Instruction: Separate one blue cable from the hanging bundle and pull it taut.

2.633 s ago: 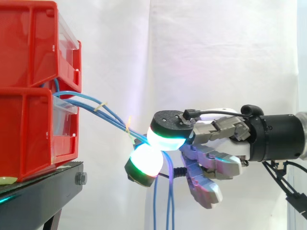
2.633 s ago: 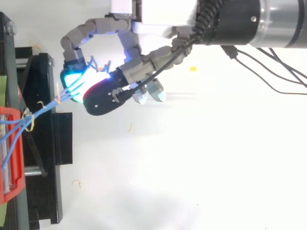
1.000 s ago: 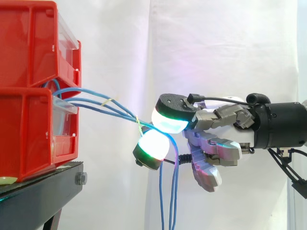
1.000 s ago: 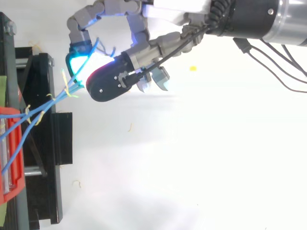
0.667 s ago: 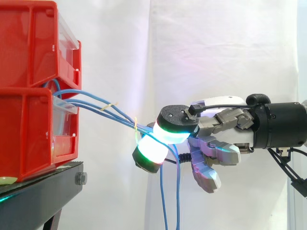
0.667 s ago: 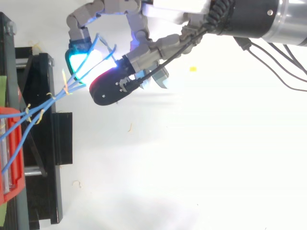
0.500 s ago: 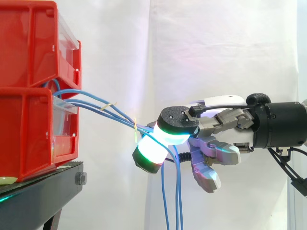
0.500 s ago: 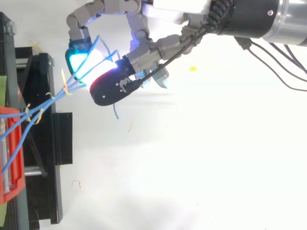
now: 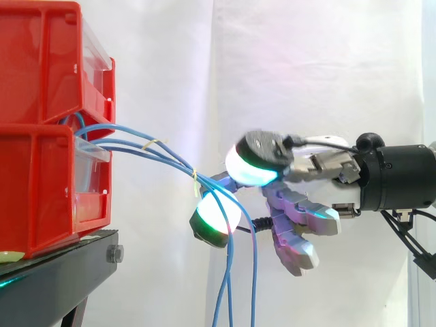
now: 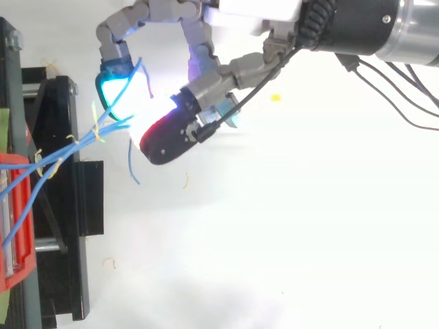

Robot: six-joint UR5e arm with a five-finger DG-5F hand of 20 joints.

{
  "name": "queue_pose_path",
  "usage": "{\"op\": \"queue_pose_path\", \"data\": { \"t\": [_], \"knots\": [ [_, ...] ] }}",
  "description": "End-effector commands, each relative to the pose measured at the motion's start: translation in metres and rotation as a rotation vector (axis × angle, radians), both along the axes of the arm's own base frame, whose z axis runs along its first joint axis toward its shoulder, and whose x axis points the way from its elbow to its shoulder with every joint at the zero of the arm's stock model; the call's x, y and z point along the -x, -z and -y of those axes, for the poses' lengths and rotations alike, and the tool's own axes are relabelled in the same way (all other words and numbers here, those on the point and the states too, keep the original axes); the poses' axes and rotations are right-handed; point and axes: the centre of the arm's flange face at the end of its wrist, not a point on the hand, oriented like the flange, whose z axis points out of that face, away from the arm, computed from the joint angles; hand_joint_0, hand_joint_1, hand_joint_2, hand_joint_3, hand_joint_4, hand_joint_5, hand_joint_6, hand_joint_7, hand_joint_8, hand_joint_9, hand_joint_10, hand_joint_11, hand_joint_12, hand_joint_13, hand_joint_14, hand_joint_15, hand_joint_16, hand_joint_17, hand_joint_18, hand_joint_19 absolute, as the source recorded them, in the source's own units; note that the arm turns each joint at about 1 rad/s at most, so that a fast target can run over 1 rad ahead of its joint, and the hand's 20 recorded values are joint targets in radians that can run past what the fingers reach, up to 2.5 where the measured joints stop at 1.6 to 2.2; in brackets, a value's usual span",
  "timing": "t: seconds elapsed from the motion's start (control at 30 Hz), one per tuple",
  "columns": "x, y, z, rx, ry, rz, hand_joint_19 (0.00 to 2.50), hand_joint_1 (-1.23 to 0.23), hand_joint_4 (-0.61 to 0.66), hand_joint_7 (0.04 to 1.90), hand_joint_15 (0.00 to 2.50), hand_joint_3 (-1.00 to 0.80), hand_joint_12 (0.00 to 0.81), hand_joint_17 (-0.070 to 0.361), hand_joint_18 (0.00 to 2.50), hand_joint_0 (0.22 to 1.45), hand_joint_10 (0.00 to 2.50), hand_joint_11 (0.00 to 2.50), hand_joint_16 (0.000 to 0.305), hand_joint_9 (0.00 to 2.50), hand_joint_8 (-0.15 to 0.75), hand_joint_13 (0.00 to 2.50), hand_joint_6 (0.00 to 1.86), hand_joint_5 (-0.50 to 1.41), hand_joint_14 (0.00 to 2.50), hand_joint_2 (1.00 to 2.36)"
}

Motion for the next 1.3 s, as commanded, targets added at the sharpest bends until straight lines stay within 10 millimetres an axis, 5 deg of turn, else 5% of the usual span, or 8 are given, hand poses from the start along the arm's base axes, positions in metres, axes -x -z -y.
{"op": "queue_pose_path", "data": {
  "t": [0.0, 0.17, 0.37, 0.87, 1.03, 1.1, 1.17, 1.27],
  "knots": [
    [0.0, 0.001, 0.0, 0.0, 0.002, -0.002, 0.28, -0.34, 0.09, 1.28, 0.28, -0.5, 0.268, 0.194, 2.01, 0.38, 0.01, 0.21, 0.086, 2.05, 0.11, 1.73, 0.5, 0.15, 0.01, 1.0],
    [0.0, 0.001, 0.0, 0.0, 0.001, -0.002, 0.39, -0.29, 0.04, 1.29, 0.33, -0.5, 0.236, 0.166, 1.82, 0.52, 0.01, 0.28, 0.074, 2.02, 0.071, 1.66, 0.5, 0.15, 0.02, 1.0],
    [0.0, 0.001, 0.0, 0.0, 0.002, -0.002, 0.42, -0.56, 0.02, 1.28, 0.37, -0.5, 0.229, 0.153, 1.74, 0.66, 0.02, 0.33, 0.068, 2.02, 0.074, 1.64, 0.5, 0.15, 0.01, 1.0],
    [0.0, -0.001, 0.0, 0.0, -0.001, 0.0, 0.43, -0.8, -0.01, 1.28, 0.38, -0.38, 0.23, 0.152, 1.72, 0.74, 0.02, 0.35, 0.068, 2.02, 0.092, 1.65, 0.5, 0.15, 0.02, 1.01],
    [0.004, -0.02, -0.002, 0.026, 0.0, 0.016, 0.43, -0.97, 0.06, 1.3, 0.38, -0.46, 0.236, 0.156, 1.72, 0.71, 0.02, 0.35, 0.069, 1.99, 0.092, 1.63, 0.5, 0.14, 0.02, 1.0],
    [0.004, -0.02, -0.002, 0.037, 0.0, 0.009, 0.42, -1.01, 0.09, 1.31, 0.39, -0.5, 0.237, 0.161, 1.72, 0.58, 0.02, 0.35, 0.071, 1.98, 0.096, 1.63, 0.5, 0.14, 0.02, 1.0],
    [0.004, -0.02, -0.002, 0.04, 0.0, 0.007, 0.38, -0.96, 0.11, 1.3, 0.35, -0.5, 0.258, 0.172, 1.78, 0.48, 0.02, 0.31, 0.076, 2.0, 0.106, 1.66, 0.5, 0.14, 0.01, 1.0],
    [0.004, -0.02, -0.002, 0.042, -0.001, 0.007, 0.3, -0.69, 0.11, 1.28, 0.3, -0.5, 0.27, 0.197, 1.91, 0.37, 0.01, 0.22, 0.088, 2.04, 0.112, 1.71, 0.5, 0.15, 0.01, 1.0]
  ]
}}
